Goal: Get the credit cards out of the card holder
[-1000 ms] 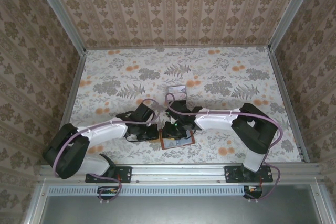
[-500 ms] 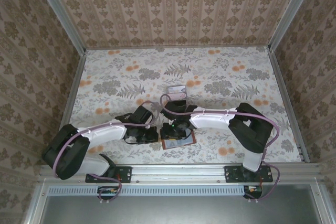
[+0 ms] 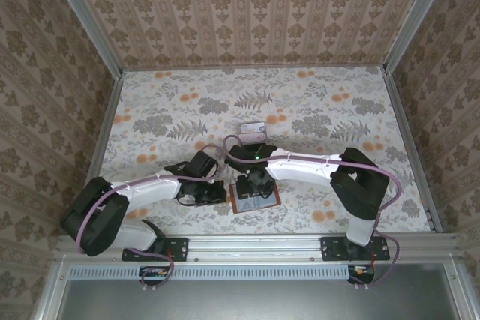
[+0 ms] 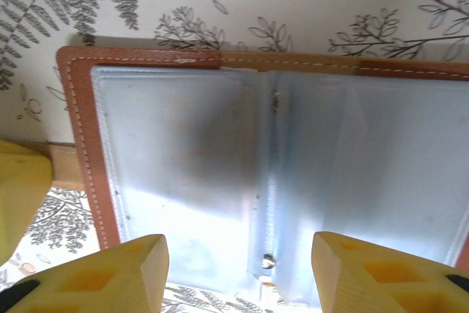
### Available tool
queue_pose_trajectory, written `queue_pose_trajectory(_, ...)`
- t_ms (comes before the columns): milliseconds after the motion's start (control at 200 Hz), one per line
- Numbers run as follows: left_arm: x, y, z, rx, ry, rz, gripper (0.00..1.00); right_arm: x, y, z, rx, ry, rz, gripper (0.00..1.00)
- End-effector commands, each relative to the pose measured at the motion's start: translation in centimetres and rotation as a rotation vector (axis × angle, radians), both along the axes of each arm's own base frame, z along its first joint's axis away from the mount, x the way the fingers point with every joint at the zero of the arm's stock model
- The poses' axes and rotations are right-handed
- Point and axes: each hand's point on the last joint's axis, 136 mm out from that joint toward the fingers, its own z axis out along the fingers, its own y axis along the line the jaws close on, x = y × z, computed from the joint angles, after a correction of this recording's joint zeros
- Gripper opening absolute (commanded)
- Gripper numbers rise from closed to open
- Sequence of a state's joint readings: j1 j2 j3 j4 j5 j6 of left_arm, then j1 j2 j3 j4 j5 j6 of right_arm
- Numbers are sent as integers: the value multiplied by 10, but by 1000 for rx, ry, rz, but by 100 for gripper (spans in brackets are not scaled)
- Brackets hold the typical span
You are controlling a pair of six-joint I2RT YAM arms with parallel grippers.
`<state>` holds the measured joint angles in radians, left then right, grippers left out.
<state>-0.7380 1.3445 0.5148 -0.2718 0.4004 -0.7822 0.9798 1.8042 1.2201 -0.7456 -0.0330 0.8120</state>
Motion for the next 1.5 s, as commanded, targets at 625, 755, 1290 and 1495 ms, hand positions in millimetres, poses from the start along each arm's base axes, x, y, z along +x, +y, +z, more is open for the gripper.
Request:
queue_pose_trajectory(625,-15,29,-18,97,35,8,8,-16,22,-37,89,98,-32,39)
queue_pose_trajectory(755,-14,30,-18,98,33,7,7,-12,1,-31,-17,59,-17,44)
queue_pose_trajectory(1290,-11,28,-17,99,39,5,8,3,-41,8,-260,-86,28,54)
queue_pose_trajectory(1495,-9,26,-17,108,45,6,8,3,-54,3,-292,-84,31,52)
